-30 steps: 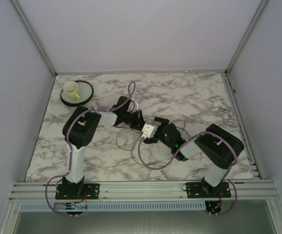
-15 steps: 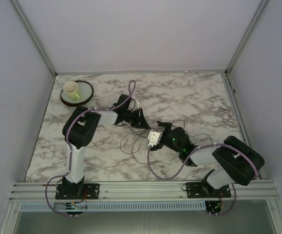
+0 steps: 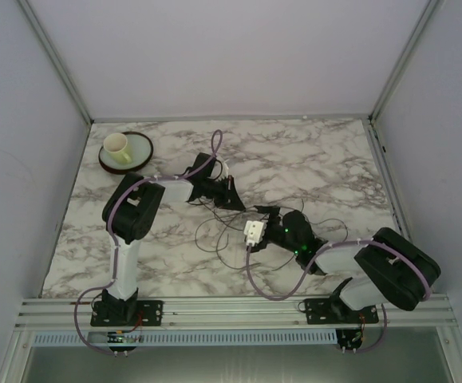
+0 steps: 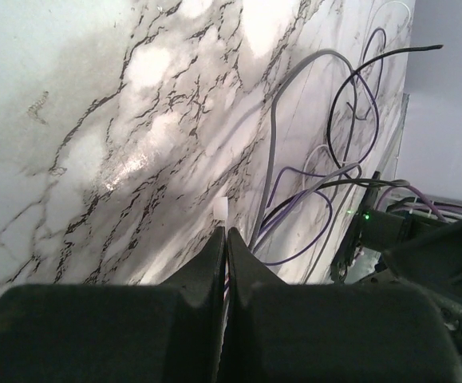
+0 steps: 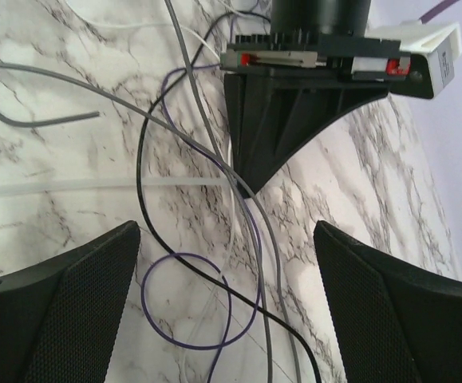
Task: Zip-tie the wires
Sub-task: Adjust the cable at the center of the board.
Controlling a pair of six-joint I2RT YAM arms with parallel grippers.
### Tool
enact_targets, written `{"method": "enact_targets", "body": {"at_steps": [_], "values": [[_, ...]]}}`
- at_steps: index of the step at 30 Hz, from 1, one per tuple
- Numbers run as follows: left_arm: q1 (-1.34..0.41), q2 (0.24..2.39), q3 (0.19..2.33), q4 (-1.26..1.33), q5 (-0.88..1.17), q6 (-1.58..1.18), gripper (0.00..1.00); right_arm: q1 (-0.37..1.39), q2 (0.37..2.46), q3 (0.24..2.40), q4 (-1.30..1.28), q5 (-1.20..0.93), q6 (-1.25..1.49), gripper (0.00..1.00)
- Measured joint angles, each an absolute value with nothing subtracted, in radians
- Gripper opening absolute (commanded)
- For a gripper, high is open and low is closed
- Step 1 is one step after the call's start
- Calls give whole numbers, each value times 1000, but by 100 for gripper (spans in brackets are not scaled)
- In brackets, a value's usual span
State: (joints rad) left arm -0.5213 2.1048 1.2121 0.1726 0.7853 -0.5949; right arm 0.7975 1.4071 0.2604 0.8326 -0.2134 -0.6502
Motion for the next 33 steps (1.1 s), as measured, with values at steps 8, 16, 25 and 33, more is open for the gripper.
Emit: {"method": "enact_targets", "body": {"at_steps": [8, 16, 25, 33], "values": [[-521, 2105, 1251, 131, 795, -592, 0, 872, 1424, 220, 876, -206, -697, 74], [-522, 2105, 1261, 117, 808, -592, 0, 936, 1522, 218, 960, -122, -757, 73], [-523, 2105, 1261, 103, 819, -592, 0, 971, 1674, 218, 1161, -26, -853, 68], [-523, 2105, 1261, 102, 830, -597, 0, 991, 1744, 233, 1233, -11, -938, 64]]}}
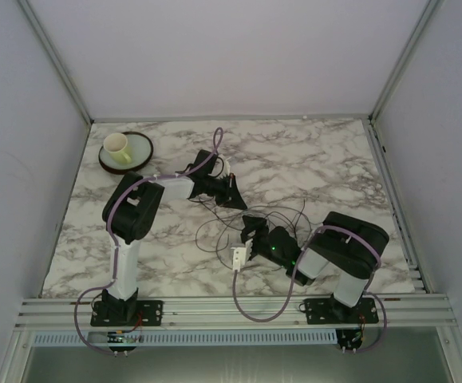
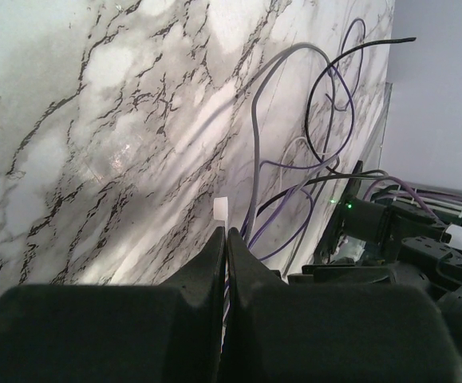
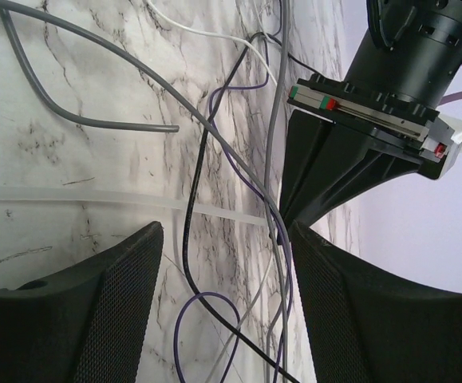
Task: Zip-tie the wires
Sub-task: Adjust the cable at the center of the board.
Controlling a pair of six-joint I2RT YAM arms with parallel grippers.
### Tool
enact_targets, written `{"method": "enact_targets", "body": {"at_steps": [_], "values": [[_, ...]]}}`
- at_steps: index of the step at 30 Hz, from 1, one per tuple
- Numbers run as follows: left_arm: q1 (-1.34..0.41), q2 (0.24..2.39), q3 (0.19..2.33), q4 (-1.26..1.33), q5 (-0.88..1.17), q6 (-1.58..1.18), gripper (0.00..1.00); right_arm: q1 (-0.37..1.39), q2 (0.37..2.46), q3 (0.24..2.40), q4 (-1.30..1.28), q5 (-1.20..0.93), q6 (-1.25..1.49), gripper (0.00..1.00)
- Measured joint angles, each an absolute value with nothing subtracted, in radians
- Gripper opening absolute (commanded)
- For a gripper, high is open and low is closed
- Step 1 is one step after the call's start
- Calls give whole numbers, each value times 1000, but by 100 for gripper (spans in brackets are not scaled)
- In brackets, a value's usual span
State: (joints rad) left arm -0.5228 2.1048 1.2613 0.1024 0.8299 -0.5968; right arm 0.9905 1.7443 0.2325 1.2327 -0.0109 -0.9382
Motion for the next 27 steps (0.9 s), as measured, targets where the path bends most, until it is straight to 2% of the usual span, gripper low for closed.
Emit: {"method": "enact_targets", "body": {"at_steps": [8, 16, 27], "values": [[-524, 2105, 1262, 102, 832, -600, 0, 1001, 1800, 239, 1300, -8, -989, 63], [-531, 2105, 1261, 101, 834, -600, 0, 1002, 1851, 261, 1336, -8, -1010, 55], [-537, 2105, 1262, 100, 834, -600, 0, 1045, 1894, 267, 1396, 12, -1011, 56]]}}
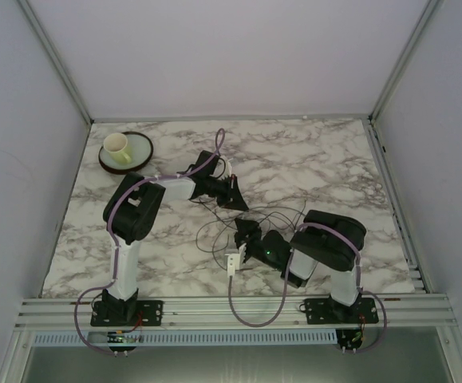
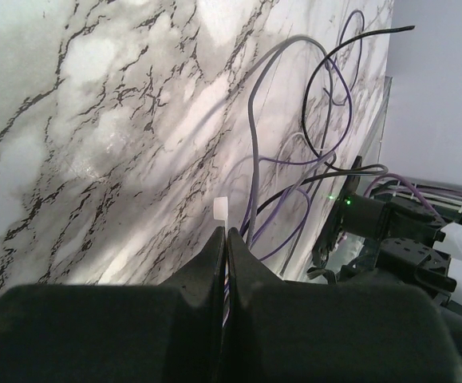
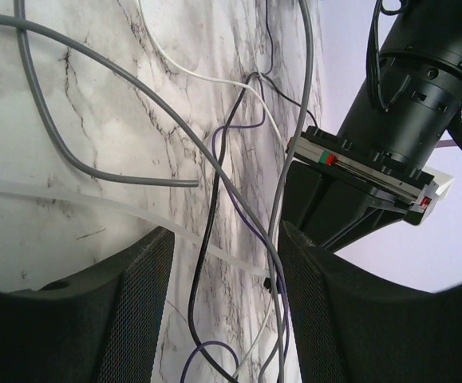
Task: Zip-tie the wires
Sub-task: Adjust the cable at the center of the board.
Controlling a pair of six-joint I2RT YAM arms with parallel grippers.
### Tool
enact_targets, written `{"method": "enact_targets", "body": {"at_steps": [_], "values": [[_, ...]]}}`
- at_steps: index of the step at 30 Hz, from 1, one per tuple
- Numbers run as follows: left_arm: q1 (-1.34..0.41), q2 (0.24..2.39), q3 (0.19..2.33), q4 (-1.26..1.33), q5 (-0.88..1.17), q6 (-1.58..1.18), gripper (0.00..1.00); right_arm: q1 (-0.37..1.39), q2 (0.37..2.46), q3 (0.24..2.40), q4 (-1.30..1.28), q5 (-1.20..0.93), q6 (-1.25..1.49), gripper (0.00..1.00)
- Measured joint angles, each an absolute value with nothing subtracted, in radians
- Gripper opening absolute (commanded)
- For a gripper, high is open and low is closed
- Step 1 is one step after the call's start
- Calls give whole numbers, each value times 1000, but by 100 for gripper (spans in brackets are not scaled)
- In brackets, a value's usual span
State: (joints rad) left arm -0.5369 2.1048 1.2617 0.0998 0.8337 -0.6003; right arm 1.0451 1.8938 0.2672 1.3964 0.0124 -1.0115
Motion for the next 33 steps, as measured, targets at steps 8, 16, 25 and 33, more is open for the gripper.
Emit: {"method": "enact_targets", "body": {"at_steps": [8, 16, 25, 33], "values": [[-540, 2105, 1262, 100, 837, -603, 0, 1043, 1917, 278, 1423, 37, -1030, 57], [-542, 2105, 1262, 100, 856, -618, 0, 1004, 1890, 252, 1414, 47, -1059, 62], [-542, 2105, 1277, 99, 873, -627, 0, 1003, 1880, 243, 1413, 52, -1064, 63], [-543, 2105, 1293, 94, 882, -633, 0, 1085, 1880, 238, 1423, 72, -1040, 58]]}}
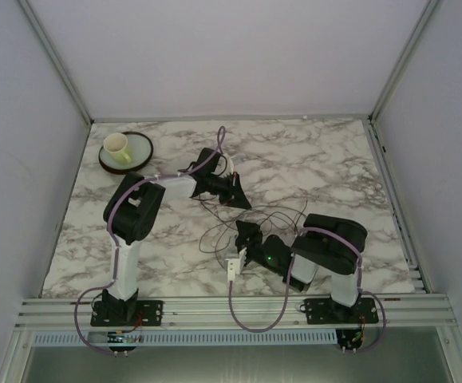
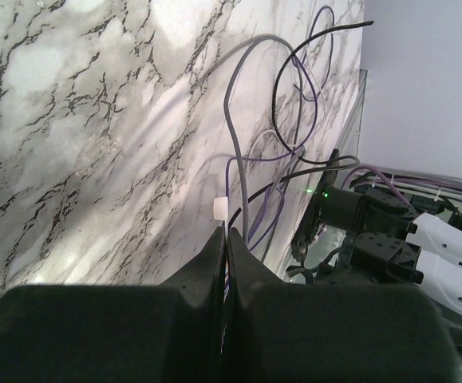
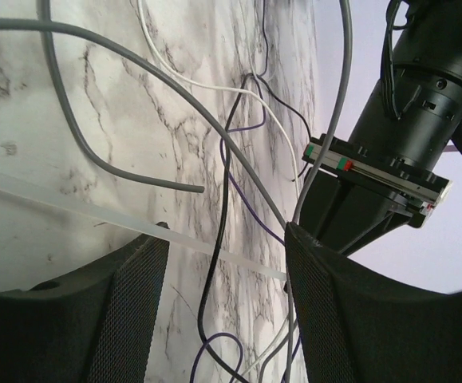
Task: Zip-tie the wires
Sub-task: Adjust the cable at the center of the board.
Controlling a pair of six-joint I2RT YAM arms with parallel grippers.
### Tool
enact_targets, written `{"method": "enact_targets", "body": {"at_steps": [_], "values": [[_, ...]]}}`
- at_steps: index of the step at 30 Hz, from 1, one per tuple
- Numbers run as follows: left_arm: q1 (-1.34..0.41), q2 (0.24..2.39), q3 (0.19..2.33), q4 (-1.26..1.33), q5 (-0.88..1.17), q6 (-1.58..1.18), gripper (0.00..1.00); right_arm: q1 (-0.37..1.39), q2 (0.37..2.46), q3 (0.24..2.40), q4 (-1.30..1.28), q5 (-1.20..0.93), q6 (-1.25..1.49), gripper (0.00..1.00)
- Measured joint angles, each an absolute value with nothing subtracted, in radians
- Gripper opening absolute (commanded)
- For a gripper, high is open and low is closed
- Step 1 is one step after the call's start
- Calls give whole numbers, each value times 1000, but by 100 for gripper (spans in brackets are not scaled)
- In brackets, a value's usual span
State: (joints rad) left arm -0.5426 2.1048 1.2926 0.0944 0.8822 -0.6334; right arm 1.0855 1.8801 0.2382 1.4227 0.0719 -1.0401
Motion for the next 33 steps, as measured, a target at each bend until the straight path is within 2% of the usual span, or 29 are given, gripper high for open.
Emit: {"method": "enact_targets", "body": {"at_steps": [10, 19, 24, 27, 33], "values": [[-543, 2105, 1294, 84, 882, -633, 0, 1121, 1882, 229, 1422, 108, -1024, 47], [-543, 2105, 1295, 83, 882, -633, 0, 1151, 1882, 216, 1423, 130, -1014, 26], [-543, 2107, 1295, 83, 881, -633, 0, 1162, 1882, 216, 1423, 139, -1009, 7], [-543, 2107, 1295, 81, 881, -633, 0, 1164, 1882, 216, 1425, 144, -1008, 0], [-543, 2107, 1295, 80, 881, -633, 0, 1164, 1882, 216, 1429, 146, -1003, 0]]}}
